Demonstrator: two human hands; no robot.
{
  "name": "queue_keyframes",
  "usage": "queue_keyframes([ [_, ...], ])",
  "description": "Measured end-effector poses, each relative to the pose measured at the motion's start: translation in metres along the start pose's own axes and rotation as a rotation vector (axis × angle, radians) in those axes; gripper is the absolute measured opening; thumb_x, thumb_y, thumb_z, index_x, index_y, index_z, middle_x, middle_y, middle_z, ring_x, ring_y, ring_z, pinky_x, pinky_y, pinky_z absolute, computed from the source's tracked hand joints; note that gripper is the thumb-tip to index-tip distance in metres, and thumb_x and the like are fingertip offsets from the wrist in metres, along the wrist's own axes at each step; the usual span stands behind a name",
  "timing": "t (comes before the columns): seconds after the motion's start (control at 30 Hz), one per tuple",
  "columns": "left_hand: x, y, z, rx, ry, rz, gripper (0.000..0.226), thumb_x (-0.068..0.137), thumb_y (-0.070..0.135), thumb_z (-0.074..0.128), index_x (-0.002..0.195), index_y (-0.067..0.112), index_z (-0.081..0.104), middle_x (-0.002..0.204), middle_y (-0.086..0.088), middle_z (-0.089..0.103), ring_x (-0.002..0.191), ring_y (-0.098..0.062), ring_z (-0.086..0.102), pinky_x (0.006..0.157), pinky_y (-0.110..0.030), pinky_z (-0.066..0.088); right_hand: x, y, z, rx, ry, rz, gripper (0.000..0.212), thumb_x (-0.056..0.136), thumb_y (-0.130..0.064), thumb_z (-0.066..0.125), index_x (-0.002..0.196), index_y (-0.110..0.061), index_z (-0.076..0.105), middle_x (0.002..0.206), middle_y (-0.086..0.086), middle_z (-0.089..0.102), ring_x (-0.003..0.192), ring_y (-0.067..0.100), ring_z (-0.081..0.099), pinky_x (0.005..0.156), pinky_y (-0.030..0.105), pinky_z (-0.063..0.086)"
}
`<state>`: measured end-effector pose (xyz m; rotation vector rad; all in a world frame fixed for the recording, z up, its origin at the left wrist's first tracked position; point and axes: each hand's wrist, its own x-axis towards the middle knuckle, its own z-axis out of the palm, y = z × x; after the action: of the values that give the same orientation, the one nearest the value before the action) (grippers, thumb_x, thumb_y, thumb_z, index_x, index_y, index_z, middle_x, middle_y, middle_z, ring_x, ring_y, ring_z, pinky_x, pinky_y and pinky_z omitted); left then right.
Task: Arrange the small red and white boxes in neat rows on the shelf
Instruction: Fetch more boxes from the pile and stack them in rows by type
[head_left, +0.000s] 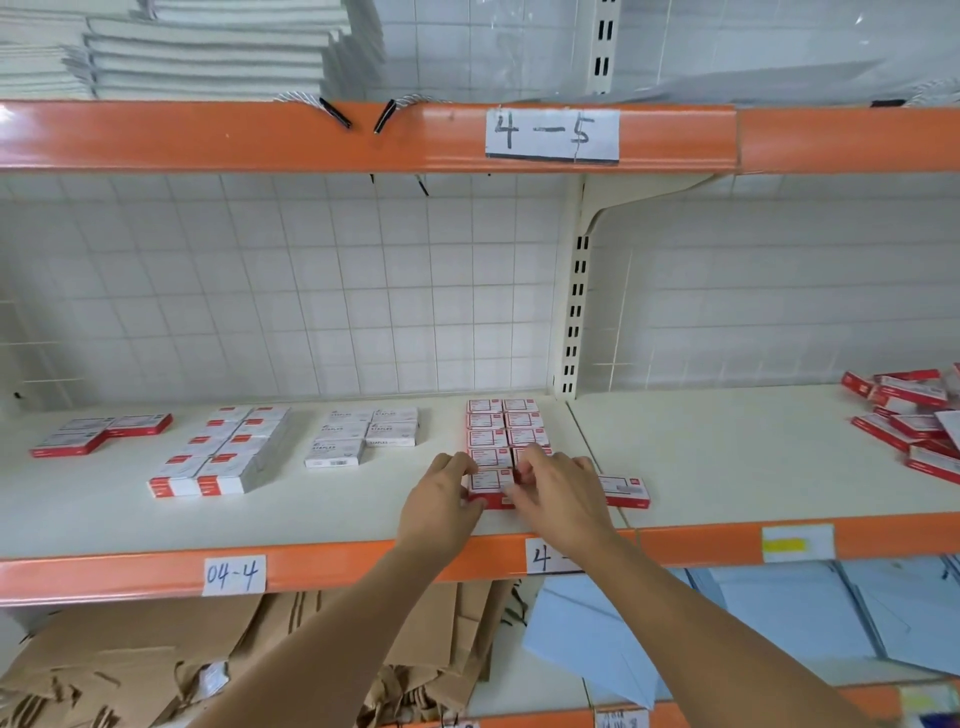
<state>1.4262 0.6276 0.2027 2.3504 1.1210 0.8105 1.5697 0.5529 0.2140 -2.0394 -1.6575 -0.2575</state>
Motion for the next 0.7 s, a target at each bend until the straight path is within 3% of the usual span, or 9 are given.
queue_keyframes([
  [0.1,0.0,0.0,-0.003,0.075,0.018,-0.015,0.038,0.086,0.039,0.063,0.119,0.025,0.05,0.117,0.01,0.051,0.098,-0.01,0.057,0.068,-0.026,0.047,-0.002,0.025,-0.013,-0.026,0.028,0.058,0.022,0.095,-0.04,0.045,0.104,-0.022,0.052,0.099,-0.006,0.065,0.096,0.017,0.057,0.087,0.034,0.036],
  [0.17,0.001,0.001,-0.006,0.106,0.038,-0.032,0.041,0.087,0.048,0.058,0.121,0.028,0.049,0.12,0.011,0.051,0.105,-0.01,0.054,0.069,-0.025,0.045,-0.003,0.048,-0.023,-0.079,-0.105,0.138,0.035,0.095,-0.042,0.043,0.124,-0.024,0.05,0.123,-0.004,0.058,0.115,0.019,0.05,0.096,0.036,0.033],
  [0.23,0.003,0.001,-0.011,0.138,0.046,-0.048,0.042,0.089,0.052,0.053,0.123,0.027,0.049,0.123,0.009,0.052,0.11,-0.012,0.051,0.075,-0.029,0.047,-0.006,0.068,-0.03,-0.126,-0.298,0.19,0.052,0.094,-0.044,0.045,0.142,-0.026,0.035,0.145,-0.003,0.04,0.131,0.021,0.036,0.107,0.038,0.026],
  [0.33,0.004,0.002,-0.019,0.2,0.034,-0.069,0.043,0.091,0.052,0.047,0.125,0.026,0.048,0.126,0.006,0.052,0.114,-0.015,0.05,0.083,-0.034,0.049,-0.01,0.084,-0.036,-0.15,-0.42,0.209,0.058,0.093,-0.039,0.048,0.146,-0.025,0.028,0.148,-0.002,0.032,0.133,0.023,0.032,0.109,0.038,0.026],
  [0.5,-0.01,-0.002,-0.036,0.302,0.053,-0.127,0.043,0.094,0.051,0.042,0.127,0.023,0.048,0.128,0.002,0.052,0.116,-0.018,0.049,0.09,-0.035,0.045,-0.016,0.079,-0.035,-0.114,-0.232,0.179,0.038,0.095,-0.029,0.048,0.132,-0.018,0.046,0.125,0.003,0.049,0.116,0.021,0.044,0.088,0.033,0.042],
  [0.6,-0.026,-0.011,-0.049,0.367,0.052,-0.158,0.042,0.096,0.048,0.04,0.128,0.023,0.048,0.128,0.001,0.052,0.116,-0.02,0.047,0.094,-0.034,0.039,-0.005,0.051,-0.037,-0.07,-0.134,0.074,0.041,0.095,-0.03,0.049,0.134,-0.018,0.044,0.126,0.002,0.048,0.116,0.02,0.043,0.084,0.032,0.043],
  [0.7,-0.049,-0.023,-0.068,0.415,0.065,-0.217,0.043,0.096,0.048,0.039,0.13,0.023,0.046,0.13,0.0,0.052,0.117,-0.02,0.047,0.096,-0.034,0.036,0.011,0.007,-0.032,-0.034,-0.143,-0.073,0.042,0.095,-0.03,0.049,0.135,-0.017,0.043,0.13,0.001,0.047,0.118,0.02,0.042,0.085,0.033,0.043],
])
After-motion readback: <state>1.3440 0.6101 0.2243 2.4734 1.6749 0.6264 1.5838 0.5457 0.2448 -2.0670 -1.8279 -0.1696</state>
